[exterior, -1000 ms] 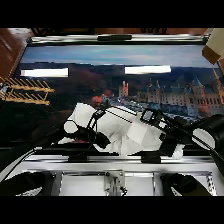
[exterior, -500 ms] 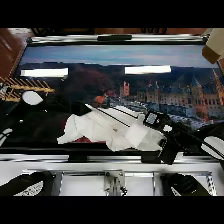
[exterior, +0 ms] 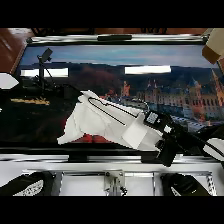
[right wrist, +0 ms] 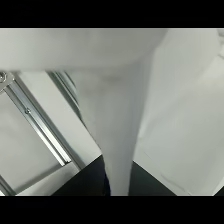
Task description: Fold the shirts.
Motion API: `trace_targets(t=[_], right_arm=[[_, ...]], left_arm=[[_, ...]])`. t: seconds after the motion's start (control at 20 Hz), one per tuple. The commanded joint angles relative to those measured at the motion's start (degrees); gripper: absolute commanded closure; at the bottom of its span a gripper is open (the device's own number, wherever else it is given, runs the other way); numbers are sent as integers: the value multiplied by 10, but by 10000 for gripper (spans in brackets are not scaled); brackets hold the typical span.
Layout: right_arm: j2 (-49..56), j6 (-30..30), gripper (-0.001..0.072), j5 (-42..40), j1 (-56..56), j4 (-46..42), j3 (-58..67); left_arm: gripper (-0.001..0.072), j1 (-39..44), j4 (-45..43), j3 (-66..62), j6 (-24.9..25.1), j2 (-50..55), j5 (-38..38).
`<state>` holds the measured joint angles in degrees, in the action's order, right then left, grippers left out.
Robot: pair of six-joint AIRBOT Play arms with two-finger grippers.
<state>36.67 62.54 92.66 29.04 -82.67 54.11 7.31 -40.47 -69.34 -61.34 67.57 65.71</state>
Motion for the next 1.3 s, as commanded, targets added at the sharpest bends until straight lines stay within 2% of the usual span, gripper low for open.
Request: trace_targets(t=[0.0,0.25,0.45,0.6,0.9,0.95,1.15,1.25], right_arm=[[0,16,664,3,0,-17,0],[2,55,664,-19,0,-40,0],[44,70,664,-40,1,-33,0],[56,124,664,-111,1,-34,0],[56,150,664,-119,1,-18,9],[56,159,664,-118,1,-21,19],[56,195,665,-98,1,-50,100],[56,217,665,-71,1,-43,137]], left_arm=[[669,-1,6,-36,-7,-4,26],[670,26,17,-64,-9,-63,31],[669,115,21,-64,-12,-107,12],[670,190,16,-64,-20,-114,-5],[670,254,2,-63,-29,-113,-2],[670,277,-22,-63,-31,-113,7],[670,366,-231,-60,-117,-111,68],[669,376,-283,-61,-136,-111,51]])
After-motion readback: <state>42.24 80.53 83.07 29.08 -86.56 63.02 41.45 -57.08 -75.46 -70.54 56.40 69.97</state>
